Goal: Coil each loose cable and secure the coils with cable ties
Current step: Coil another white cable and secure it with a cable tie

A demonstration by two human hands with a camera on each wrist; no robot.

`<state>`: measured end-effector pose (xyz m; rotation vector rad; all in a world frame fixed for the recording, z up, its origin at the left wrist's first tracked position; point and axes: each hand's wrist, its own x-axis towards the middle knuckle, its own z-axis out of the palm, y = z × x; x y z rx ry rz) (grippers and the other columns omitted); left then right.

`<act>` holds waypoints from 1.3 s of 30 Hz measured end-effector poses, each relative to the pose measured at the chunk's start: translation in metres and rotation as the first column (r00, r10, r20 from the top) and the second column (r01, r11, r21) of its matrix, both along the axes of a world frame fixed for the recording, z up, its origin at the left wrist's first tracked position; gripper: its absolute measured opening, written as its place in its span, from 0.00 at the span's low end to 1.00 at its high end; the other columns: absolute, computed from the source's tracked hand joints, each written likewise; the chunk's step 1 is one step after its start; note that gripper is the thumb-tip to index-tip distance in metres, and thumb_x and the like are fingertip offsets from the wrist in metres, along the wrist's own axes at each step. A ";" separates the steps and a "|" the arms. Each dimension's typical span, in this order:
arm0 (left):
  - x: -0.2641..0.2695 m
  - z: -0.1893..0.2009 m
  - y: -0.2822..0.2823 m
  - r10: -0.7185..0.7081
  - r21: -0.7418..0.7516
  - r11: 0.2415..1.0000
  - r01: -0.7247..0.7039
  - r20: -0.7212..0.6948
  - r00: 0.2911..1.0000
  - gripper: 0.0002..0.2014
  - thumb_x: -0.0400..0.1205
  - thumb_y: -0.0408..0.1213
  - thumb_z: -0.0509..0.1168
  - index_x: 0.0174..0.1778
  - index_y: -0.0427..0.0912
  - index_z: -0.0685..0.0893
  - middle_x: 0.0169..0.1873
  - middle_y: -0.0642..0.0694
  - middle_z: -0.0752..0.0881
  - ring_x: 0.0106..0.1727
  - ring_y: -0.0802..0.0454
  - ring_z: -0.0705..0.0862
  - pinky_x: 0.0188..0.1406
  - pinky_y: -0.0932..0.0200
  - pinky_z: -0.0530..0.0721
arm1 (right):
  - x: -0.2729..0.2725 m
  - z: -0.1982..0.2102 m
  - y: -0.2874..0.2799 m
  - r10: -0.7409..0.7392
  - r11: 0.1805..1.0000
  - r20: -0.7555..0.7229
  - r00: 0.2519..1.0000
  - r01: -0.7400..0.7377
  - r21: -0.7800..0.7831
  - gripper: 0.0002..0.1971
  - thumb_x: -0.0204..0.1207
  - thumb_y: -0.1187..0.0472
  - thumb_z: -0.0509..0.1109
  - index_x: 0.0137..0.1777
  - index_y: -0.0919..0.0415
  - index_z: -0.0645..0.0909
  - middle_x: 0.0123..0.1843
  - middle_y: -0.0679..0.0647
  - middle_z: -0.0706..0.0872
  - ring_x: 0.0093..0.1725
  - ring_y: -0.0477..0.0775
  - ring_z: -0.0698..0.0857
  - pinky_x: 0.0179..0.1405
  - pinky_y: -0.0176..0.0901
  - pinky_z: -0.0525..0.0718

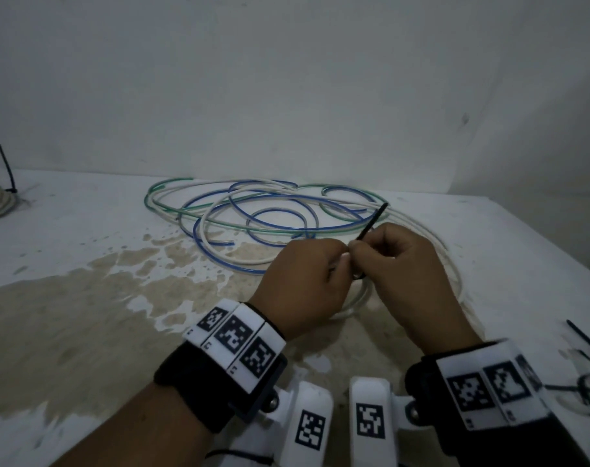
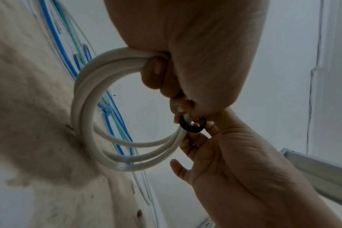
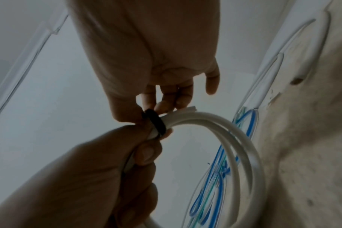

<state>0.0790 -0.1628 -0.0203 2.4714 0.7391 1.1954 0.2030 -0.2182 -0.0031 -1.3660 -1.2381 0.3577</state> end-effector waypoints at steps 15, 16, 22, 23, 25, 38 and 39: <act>0.003 0.011 -0.005 -0.072 -0.570 0.801 0.180 0.206 0.976 0.09 0.88 0.40 0.54 0.55 0.43 0.79 0.24 0.57 0.75 0.25 0.57 0.70 0.33 0.54 0.73 | 0.005 -0.005 0.002 -0.186 0.979 0.204 0.961 0.164 0.120 0.06 0.73 0.61 0.74 0.35 0.58 0.85 0.35 0.53 0.86 0.37 0.49 0.84 0.37 0.29 0.76; 0.003 0.010 -0.005 -0.070 -0.542 0.824 0.166 0.193 0.979 0.09 0.88 0.39 0.54 0.54 0.42 0.79 0.24 0.55 0.75 0.26 0.55 0.70 0.31 0.56 0.70 | 0.004 -0.005 0.002 -0.179 0.980 0.201 0.963 0.158 0.119 0.06 0.73 0.62 0.73 0.35 0.57 0.85 0.35 0.53 0.86 0.37 0.48 0.84 0.37 0.29 0.77; 0.003 0.008 -0.008 -0.054 -0.437 0.890 0.129 0.181 0.982 0.06 0.87 0.40 0.56 0.53 0.51 0.78 0.25 0.60 0.80 0.27 0.63 0.75 0.31 0.62 0.71 | 0.002 -0.001 -0.002 -0.172 0.982 0.206 0.964 0.150 0.115 0.08 0.74 0.59 0.74 0.33 0.53 0.85 0.34 0.48 0.86 0.37 0.44 0.83 0.36 0.24 0.73; 0.003 0.010 -0.009 -0.059 -0.439 0.888 0.135 0.182 0.982 0.05 0.87 0.41 0.56 0.53 0.54 0.77 0.26 0.63 0.81 0.28 0.64 0.76 0.31 0.65 0.71 | 0.003 0.000 -0.002 -0.172 0.982 0.214 0.962 0.150 0.116 0.08 0.74 0.58 0.73 0.33 0.52 0.85 0.34 0.47 0.86 0.37 0.44 0.83 0.36 0.25 0.73; 0.003 0.011 -0.011 -0.059 -0.430 0.891 0.143 0.202 0.978 0.03 0.85 0.46 0.59 0.51 0.58 0.77 0.30 0.61 0.84 0.32 0.62 0.80 0.33 0.64 0.75 | 0.004 0.000 -0.003 -0.163 0.984 0.235 0.958 0.139 0.114 0.09 0.75 0.56 0.72 0.33 0.50 0.84 0.33 0.46 0.86 0.37 0.42 0.82 0.35 0.25 0.73; 0.003 0.013 -0.012 -0.069 -0.453 0.877 0.160 0.209 0.975 0.01 0.82 0.40 0.66 0.46 0.49 0.80 0.41 0.49 0.85 0.41 0.56 0.80 0.40 0.68 0.74 | 0.010 0.014 -0.010 -0.081 0.972 0.110 0.991 0.054 0.230 0.08 0.80 0.62 0.67 0.38 0.54 0.80 0.37 0.48 0.86 0.41 0.48 0.85 0.44 0.33 0.80; 0.003 0.011 -0.011 -0.077 -0.477 0.863 0.168 0.204 0.976 0.02 0.82 0.41 0.65 0.48 0.49 0.80 0.39 0.50 0.84 0.38 0.58 0.79 0.39 0.66 0.74 | 0.010 0.013 -0.010 -0.032 0.983 0.080 0.996 0.017 0.181 0.08 0.80 0.62 0.67 0.39 0.55 0.81 0.38 0.49 0.87 0.41 0.47 0.86 0.43 0.34 0.81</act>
